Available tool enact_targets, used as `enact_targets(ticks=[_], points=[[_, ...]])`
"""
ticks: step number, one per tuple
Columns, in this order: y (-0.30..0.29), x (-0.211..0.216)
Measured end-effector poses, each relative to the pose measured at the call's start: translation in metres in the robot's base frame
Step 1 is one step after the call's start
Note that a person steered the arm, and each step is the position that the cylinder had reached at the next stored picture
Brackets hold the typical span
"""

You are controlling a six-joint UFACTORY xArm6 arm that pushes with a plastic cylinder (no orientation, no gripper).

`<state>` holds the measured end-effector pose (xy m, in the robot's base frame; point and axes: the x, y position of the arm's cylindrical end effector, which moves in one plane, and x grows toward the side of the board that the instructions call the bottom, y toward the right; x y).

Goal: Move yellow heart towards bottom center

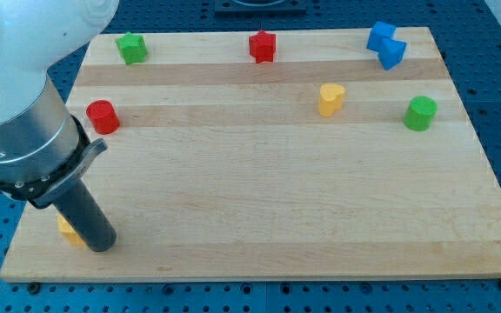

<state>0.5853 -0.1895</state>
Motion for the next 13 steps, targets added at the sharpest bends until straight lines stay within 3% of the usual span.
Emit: enact_targets(ticks=[1,2,6,7,10,13], points=[[0.018,-0.006],[0.064,-0.041],[0.144,-0.242],[0.189,-0.268],[0.308,-0.265],[0.298,-0.208]])
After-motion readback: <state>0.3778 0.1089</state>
